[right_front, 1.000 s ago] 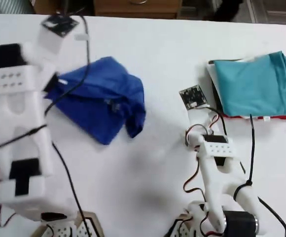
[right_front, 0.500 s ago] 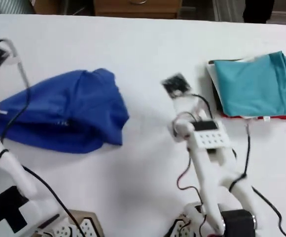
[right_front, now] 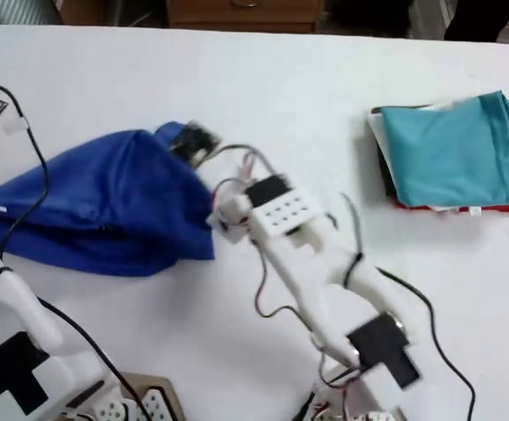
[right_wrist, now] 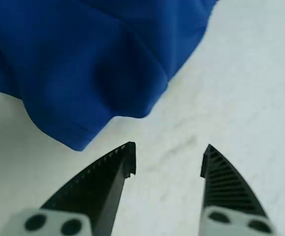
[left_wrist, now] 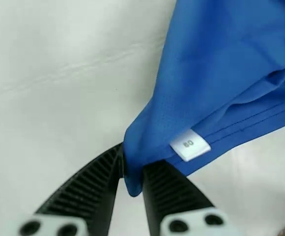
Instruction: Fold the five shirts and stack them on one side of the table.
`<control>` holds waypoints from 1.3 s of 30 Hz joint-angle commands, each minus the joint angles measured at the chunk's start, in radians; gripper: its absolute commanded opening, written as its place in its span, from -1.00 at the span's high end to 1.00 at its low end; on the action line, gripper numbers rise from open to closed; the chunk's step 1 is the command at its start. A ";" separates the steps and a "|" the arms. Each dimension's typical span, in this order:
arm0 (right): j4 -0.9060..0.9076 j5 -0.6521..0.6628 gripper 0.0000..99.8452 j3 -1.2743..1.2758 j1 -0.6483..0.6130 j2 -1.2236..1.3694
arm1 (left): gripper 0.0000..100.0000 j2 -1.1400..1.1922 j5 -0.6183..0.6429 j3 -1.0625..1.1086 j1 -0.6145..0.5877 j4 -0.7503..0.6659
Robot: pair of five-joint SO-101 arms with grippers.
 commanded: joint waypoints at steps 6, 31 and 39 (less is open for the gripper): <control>-0.035 -0.106 0.58 -0.245 -0.002 0.266 | 0.95 -0.043 -0.006 -0.002 -0.011 -0.011; 0.460 -0.147 0.67 -0.539 -0.137 0.380 | 0.95 -0.043 -0.008 -0.002 -0.011 -0.008; 0.418 -0.120 0.67 -0.466 -0.248 0.384 | 0.95 -0.041 -0.012 -0.002 -0.011 -0.011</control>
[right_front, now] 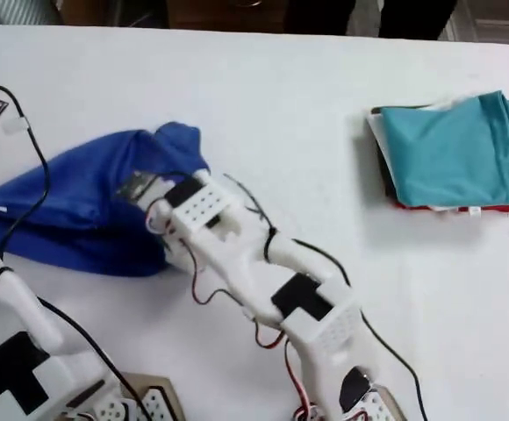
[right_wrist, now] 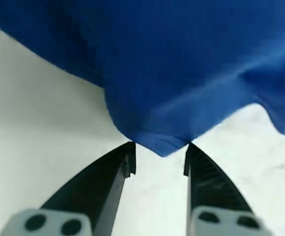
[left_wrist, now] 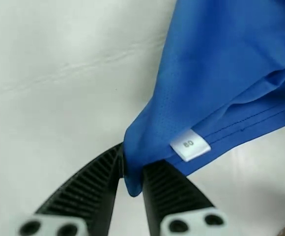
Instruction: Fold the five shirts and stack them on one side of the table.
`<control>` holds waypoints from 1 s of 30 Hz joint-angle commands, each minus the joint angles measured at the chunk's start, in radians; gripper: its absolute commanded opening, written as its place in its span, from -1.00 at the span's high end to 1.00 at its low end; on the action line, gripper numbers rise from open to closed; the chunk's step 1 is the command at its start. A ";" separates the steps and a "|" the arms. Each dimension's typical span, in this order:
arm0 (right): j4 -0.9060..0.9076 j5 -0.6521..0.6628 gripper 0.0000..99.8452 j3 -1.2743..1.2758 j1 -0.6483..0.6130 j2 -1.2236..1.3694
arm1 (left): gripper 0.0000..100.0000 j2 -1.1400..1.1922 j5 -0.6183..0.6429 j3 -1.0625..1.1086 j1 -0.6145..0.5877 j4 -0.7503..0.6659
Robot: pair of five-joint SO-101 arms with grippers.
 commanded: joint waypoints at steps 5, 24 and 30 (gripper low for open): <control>-0.050 0.012 0.67 0.003 -0.018 -0.071 | 0.95 -0.041 -0.012 -0.002 -0.011 -0.011; -0.124 0.006 0.96 -0.041 0.183 0.047 | 0.95 -0.041 -0.014 -0.002 -0.011 -0.006; -0.120 0.012 0.96 -0.041 0.257 -0.122 | 0.95 -0.041 -0.014 -0.001 -0.005 -0.006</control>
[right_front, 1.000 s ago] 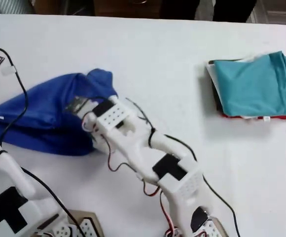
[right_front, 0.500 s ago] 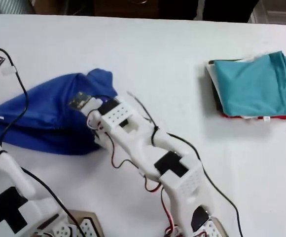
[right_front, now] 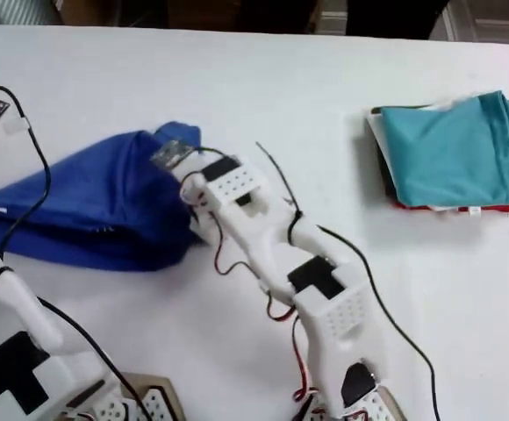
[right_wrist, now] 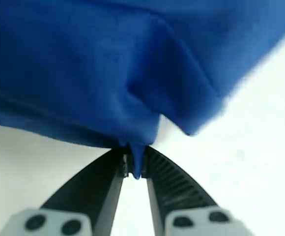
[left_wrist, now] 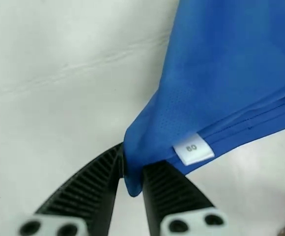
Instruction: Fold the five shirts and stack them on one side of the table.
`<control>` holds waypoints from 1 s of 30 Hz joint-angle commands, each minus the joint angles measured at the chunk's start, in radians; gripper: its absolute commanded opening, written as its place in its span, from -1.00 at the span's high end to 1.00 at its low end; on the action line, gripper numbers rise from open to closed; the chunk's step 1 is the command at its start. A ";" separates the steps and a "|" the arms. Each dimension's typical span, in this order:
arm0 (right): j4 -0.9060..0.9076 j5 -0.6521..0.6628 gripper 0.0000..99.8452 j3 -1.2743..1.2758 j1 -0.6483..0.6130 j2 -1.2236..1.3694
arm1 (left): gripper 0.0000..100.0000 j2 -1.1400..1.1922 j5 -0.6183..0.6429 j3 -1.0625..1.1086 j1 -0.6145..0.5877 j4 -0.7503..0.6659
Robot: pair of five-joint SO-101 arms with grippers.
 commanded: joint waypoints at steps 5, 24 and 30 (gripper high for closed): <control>0.059 0.006 0.96 -0.031 0.101 -0.355 | 0.95 -0.041 0.003 -0.002 0.046 -0.005; -0.274 0.147 0.96 0.634 0.191 -0.687 | 0.95 -0.044 0.003 0.349 0.311 -0.081; -0.318 0.146 0.93 0.733 0.193 -0.700 | 0.95 -0.049 0.003 0.348 0.311 -0.078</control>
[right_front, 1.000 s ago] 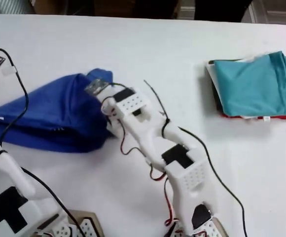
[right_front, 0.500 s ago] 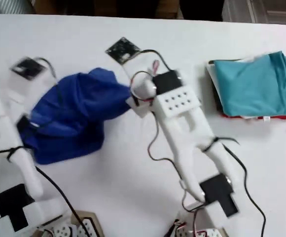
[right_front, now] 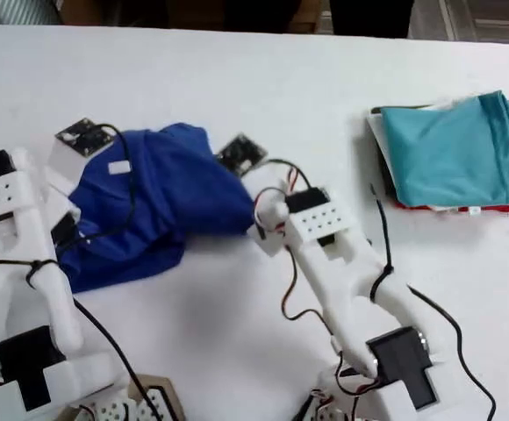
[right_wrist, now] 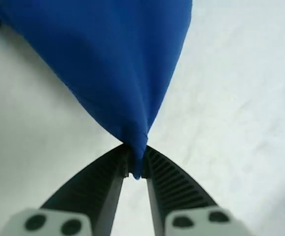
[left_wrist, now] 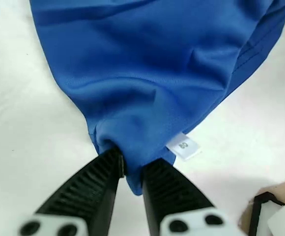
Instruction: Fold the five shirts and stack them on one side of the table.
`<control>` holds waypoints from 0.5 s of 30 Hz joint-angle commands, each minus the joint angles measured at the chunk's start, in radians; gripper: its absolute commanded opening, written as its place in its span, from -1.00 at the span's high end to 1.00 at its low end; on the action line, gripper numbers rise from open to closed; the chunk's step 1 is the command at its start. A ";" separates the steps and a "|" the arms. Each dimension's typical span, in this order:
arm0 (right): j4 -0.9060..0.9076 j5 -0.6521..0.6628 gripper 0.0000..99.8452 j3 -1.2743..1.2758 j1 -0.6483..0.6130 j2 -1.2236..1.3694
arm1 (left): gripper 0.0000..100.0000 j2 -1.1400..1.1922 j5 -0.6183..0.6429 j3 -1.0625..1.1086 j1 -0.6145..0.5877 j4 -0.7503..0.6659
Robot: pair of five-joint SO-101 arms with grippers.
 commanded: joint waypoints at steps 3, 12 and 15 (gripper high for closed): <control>0.082 0.002 0.77 -0.068 -0.001 -0.079 | 0.95 -0.048 0.003 -0.001 0.011 -0.008; 0.143 -0.227 0.58 -0.279 0.019 -0.094 | 0.95 -0.048 0.003 -0.001 0.009 -0.005; 0.108 -0.230 0.58 -0.264 -0.002 -0.045 | 0.95 -0.048 0.003 -0.001 0.009 -0.005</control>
